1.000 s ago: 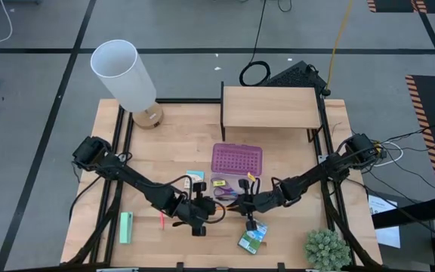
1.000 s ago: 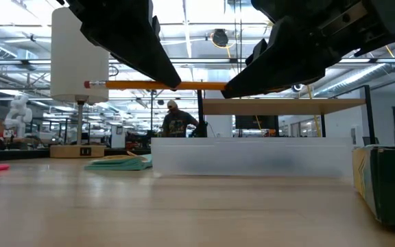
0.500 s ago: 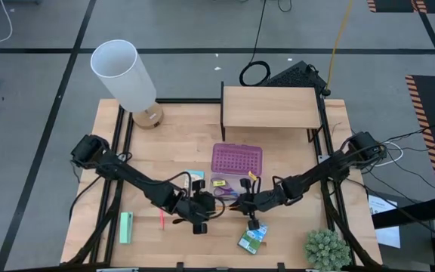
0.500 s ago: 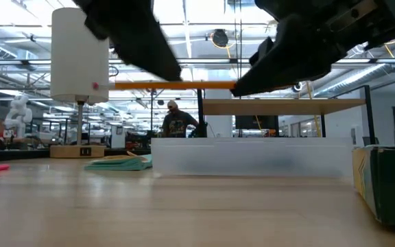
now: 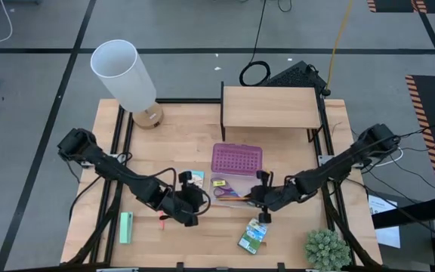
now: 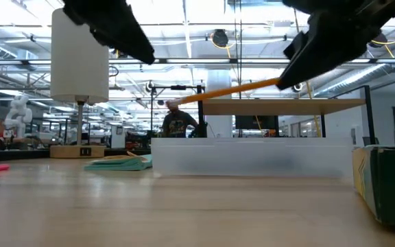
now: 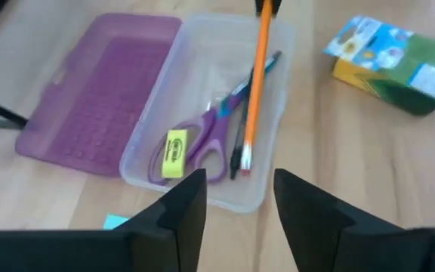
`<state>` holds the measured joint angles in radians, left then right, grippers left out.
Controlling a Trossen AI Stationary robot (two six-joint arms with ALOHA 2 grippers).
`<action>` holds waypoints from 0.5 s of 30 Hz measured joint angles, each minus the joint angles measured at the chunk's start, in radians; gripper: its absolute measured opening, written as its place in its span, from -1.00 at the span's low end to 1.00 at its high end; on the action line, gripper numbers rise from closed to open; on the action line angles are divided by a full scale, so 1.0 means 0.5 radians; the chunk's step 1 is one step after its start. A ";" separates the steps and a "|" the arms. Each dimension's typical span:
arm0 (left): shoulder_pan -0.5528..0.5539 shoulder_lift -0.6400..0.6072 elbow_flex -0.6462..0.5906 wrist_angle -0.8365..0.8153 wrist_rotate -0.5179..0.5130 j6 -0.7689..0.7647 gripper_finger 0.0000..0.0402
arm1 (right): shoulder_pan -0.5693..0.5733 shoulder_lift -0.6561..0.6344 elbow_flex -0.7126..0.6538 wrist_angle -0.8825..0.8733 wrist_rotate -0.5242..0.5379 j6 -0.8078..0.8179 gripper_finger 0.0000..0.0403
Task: Pack school essentials
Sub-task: Put the orange pencil into the purple supply box
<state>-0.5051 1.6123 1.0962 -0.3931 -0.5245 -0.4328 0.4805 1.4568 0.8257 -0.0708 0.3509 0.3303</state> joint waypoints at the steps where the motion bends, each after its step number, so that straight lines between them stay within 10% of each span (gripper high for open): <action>1: 0.001 0.000 -0.025 -0.001 -0.001 -0.019 -0.23 | 0.011 -0.036 0.000 -0.053 0.024 0.015 -0.89; 15: -0.061 0.005 -0.301 0.208 0.018 -0.293 -0.31 | -0.047 -0.227 -0.094 -0.331 0.107 0.125 -0.89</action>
<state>-0.5358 1.6146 0.9456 -0.2889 -0.5154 -0.5795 0.4568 1.3431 0.7787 -0.2364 0.4042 0.3929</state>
